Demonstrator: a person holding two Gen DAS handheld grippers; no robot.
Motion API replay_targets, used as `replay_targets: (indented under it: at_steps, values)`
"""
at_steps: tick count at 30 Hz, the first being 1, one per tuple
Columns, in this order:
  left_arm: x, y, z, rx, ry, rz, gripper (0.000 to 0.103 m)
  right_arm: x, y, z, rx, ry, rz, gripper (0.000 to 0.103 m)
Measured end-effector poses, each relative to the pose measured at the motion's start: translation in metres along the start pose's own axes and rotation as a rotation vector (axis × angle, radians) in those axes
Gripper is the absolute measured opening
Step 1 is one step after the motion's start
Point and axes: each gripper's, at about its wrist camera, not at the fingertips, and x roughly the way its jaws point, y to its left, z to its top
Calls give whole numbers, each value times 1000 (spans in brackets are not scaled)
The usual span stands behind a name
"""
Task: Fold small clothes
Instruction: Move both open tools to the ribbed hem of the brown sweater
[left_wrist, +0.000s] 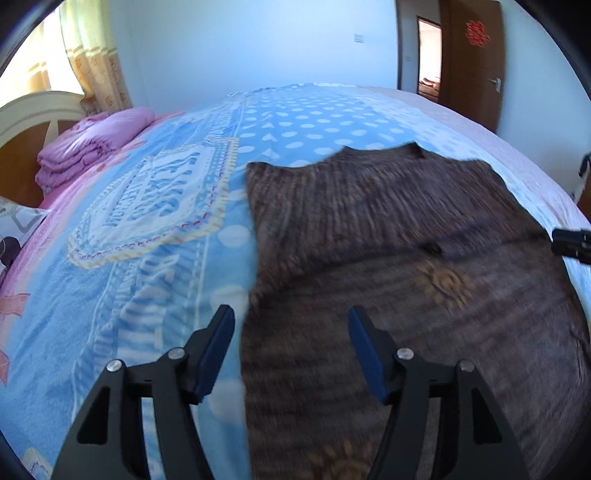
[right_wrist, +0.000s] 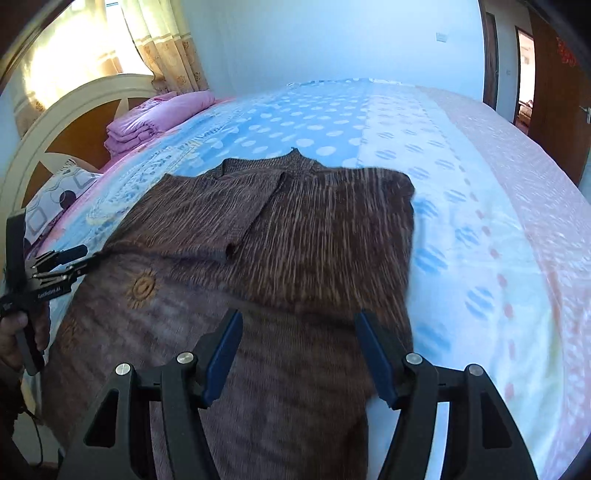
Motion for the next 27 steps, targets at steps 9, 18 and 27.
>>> replay_targets:
  at_steps: [9,18,27]
  values:
    - [-35,-23,-49,2,57,-27,67,-45,11,-61,-8,26,6,67]
    - [-58,-26,-88,-20,104,-33,67,-75,23,-113,1,39,14,67]
    - [-74,-22,-112,-20,113,-33,67,-91,33,-143,-6,44,-10,67]
